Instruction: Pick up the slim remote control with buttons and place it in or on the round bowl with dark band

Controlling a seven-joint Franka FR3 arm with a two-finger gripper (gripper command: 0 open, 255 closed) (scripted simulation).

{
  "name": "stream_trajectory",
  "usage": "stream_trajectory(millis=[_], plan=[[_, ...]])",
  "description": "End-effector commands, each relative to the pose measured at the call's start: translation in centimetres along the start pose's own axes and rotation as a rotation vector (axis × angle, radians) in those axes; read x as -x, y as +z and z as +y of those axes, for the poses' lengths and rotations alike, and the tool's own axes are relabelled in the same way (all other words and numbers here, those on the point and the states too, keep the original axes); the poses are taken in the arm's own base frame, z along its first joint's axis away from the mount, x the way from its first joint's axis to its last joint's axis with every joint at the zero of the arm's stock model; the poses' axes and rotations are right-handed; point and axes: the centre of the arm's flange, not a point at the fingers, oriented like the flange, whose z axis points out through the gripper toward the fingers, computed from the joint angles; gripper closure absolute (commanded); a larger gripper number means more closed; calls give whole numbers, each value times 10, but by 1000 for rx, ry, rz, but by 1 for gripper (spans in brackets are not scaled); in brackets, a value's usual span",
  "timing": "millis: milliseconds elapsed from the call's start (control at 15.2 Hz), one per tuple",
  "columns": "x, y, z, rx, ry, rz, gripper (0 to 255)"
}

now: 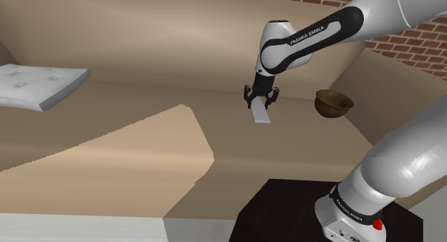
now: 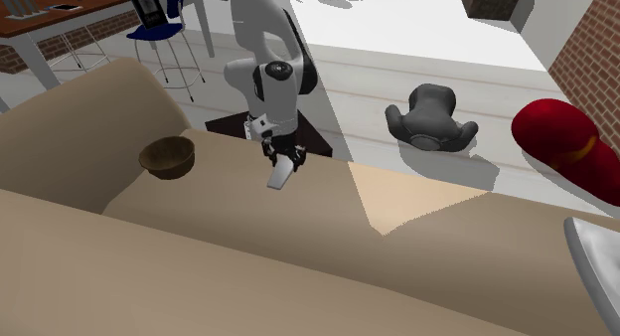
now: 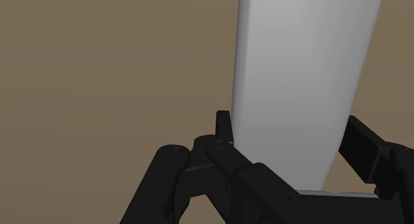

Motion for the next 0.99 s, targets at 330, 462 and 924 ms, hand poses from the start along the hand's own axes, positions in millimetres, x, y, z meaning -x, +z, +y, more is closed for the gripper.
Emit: stream_trajectory(millis=[330,462,924], plan=[[1,-37,2,0,0,0,255],[1,-47,2,0,0,0,255],[2,-84,3,0,0,0,255]])
